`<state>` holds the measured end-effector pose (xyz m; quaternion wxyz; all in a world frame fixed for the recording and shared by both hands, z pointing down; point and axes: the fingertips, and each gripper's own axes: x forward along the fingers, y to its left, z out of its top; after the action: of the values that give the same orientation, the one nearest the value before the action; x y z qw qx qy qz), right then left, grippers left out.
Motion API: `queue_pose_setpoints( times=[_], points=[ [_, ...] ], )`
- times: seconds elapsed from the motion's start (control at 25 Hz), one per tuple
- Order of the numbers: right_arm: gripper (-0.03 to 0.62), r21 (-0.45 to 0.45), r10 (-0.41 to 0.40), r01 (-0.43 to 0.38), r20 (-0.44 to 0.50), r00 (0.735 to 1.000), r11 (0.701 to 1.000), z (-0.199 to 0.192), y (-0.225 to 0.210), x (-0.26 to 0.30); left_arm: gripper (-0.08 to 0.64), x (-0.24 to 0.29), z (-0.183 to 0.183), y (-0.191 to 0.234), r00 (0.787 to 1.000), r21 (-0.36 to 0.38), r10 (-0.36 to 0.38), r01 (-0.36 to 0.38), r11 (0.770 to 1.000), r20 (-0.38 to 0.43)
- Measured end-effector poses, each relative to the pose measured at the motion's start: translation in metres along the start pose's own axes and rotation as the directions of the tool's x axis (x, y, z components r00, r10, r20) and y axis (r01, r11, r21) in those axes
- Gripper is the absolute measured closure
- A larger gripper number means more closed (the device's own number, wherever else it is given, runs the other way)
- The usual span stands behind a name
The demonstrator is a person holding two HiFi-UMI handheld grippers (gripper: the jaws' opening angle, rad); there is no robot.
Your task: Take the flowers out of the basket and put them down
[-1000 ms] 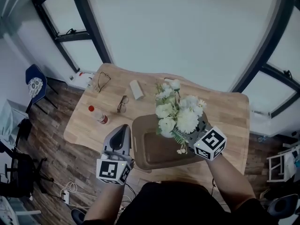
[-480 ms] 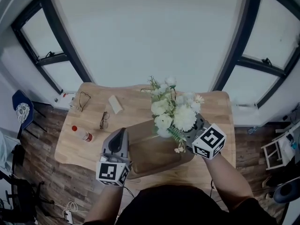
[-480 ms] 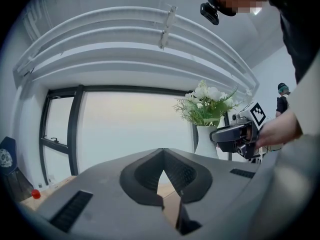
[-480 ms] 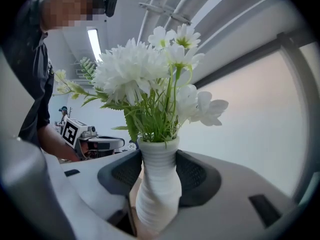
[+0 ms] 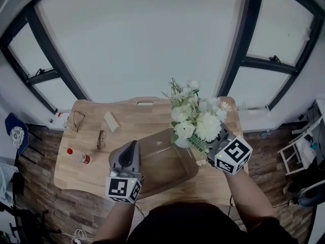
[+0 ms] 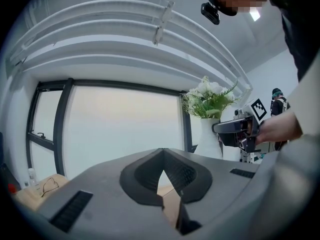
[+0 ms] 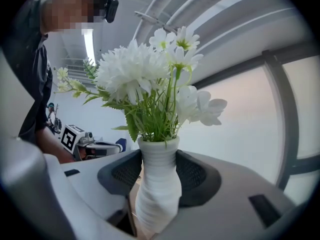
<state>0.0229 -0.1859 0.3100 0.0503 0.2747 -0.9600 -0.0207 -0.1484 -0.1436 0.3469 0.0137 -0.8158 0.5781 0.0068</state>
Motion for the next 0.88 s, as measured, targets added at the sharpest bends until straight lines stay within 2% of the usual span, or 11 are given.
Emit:
queue_pose_setpoints(
  times=[0.32,0.48,0.88],
  points=[
    [0.357,-0.031,-0.108,0.108,-0.025,0.994,0.994,-0.011,-0.029,-0.042,0.555,0.024,-0.005,-0.033,0.997,-0.001,-0.076,0.076,0.997,-0.016],
    [0.358,-0.011,-0.163,0.162,-0.036,0.986,0.987,-0.021,-0.043,-0.064,0.555,0.038,-0.006,-0.051,0.993,-0.003,-0.112,0.112,0.994,-0.024],
    [0.359,0.002,-0.269,0.270,-0.080,0.960,0.963,-0.072,-0.064,-0.110,0.555,0.061,-0.012,-0.089,0.985,0.021,-0.168,0.170,0.985,-0.048]
  ],
)
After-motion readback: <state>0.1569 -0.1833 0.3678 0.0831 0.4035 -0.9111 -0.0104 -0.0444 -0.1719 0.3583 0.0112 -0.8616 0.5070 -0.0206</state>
